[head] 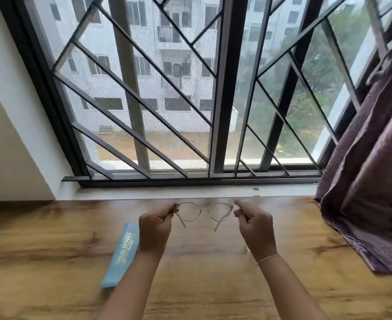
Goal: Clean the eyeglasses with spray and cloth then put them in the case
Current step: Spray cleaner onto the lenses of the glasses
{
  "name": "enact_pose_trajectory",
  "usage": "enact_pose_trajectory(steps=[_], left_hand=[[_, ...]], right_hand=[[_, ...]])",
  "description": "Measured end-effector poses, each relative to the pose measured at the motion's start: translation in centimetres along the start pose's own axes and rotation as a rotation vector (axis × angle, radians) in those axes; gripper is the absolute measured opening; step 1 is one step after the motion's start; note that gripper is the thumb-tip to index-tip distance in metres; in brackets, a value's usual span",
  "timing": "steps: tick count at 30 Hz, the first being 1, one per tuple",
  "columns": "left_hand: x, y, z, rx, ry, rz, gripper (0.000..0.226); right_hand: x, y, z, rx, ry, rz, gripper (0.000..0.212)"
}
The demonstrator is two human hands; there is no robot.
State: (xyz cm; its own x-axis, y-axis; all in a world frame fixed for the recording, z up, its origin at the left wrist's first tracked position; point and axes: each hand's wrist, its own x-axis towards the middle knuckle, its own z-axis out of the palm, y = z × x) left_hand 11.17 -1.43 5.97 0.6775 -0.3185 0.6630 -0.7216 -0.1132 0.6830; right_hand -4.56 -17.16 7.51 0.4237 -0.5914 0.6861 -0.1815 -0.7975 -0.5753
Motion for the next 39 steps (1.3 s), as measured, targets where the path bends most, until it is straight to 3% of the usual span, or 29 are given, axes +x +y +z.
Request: enact_pose_trajectory(steps=[4, 6, 11, 17, 22, 24, 28, 31, 35, 39], left_hand=[[-0.4, -0.3, -0.1, 0.039, 0.007, -0.033, 0.019], [-0.6, -0.3, -0.1, 0.045, 0.015, -0.037, 0.019], [-0.7, -0.3, 0.2, 0.021, 0.032, -0.055, 0.019], [-0.9, -0.3, 0.5, 0.003, 0.023, -0.075, 0.021], [-0.9, -0.7, 0.8, 0.012, 0.036, -0.077, 0.018], [-1.0, -0.9, 0.9, 0.021, 0.043, -0.078, 0.017], [-1.1, -0.8, 1.0, 0.049, 0.046, -0.074, 0.016], [-1.1, -0.7, 1.1, 0.05, 0.045, -0.074, 0.016], [-0.9, -0.1, 1.4, 0.04, 0.054, -0.076, 0.016], [-0.4, 0.6, 1.8, 0.064, 0.074, -0.067, 0.015]], right_hand=[[-2.1, 0.5, -2.1, -0.035, 0.373, 0.056, 0.023], [-3.0, 1.5, -2.2, -0.071, 0.426, 0.139, 0.034], [-5.5, 4.5, -0.8, -0.09, 0.135, 0.169, 0.075], [-6.1, 5.8, 0.3, -0.065, 0.091, 0.179, 0.075], [-5.4, 5.0, 0.2, 0.106, 0.067, 0.219, 0.073], [-5.0, 4.0, -0.4, 0.235, 0.086, 0.317, 0.078], [-3.8, 0.6, -2.3, 0.91, 0.082, 0.461, 0.077], [-2.7, -2.2, -3.5, 1.209, 0.042, 0.485, 0.071], [-1.8, -4.5, -4.7, 1.288, 0.011, 0.461, 0.066], [-1.4, -5.1, -4.9, 1.182, 0.05, 0.387, 0.072]])
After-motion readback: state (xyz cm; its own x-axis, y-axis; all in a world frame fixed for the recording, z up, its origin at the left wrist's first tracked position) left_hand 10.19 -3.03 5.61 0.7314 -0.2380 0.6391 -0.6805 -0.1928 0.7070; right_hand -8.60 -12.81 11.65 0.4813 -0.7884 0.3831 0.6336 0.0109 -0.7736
